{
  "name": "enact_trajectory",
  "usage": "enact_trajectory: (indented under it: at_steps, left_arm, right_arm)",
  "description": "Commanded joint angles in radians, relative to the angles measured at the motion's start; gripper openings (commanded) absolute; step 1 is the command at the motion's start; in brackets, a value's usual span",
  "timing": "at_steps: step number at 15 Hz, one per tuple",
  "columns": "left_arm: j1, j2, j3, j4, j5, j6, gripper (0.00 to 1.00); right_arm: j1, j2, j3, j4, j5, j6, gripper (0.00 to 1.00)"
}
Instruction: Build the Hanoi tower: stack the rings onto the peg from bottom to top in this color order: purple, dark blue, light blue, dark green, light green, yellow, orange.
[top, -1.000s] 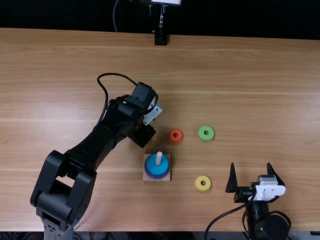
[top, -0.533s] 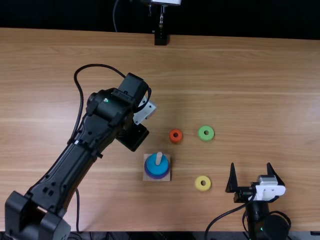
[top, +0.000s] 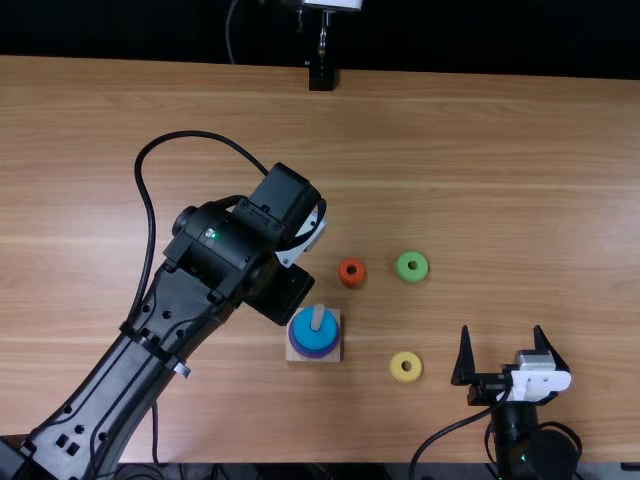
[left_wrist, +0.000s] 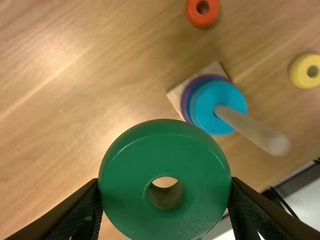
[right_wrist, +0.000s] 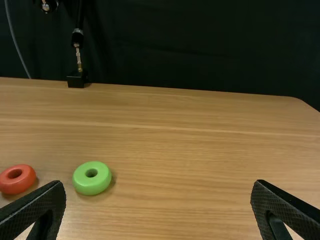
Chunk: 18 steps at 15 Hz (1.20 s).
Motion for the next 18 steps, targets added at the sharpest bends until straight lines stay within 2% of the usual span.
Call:
enact_trajectory:
  at_steps: [1, 4, 8, 18]
  left_arm:
    - [-0.021, -0.023, 0.049, -0.013, -0.013, -0.046, 0.0]
    - [-0.071, -0.019, 0.061, -0.013, -0.013, -0.055, 0.0]
    - [-0.123, 0.009, 0.059, -0.004, -0.011, -0.092, 0.0]
    - [-0.159, 0.069, 0.061, 0.014, -0.009, -0.112, 0.0]
  right_arm:
    - [-0.008, -0.012, -0.014, 0.0, 0.009, 0.0, 1.0]
    - [-0.008, -0.012, -0.014, 0.0, 0.009, 0.0, 1.0]
    - [-0.008, -0.012, -0.014, 0.0, 0.009, 0.0, 1.0]
    - [-0.008, -0.012, -0.014, 0.0, 0.009, 0.0, 1.0]
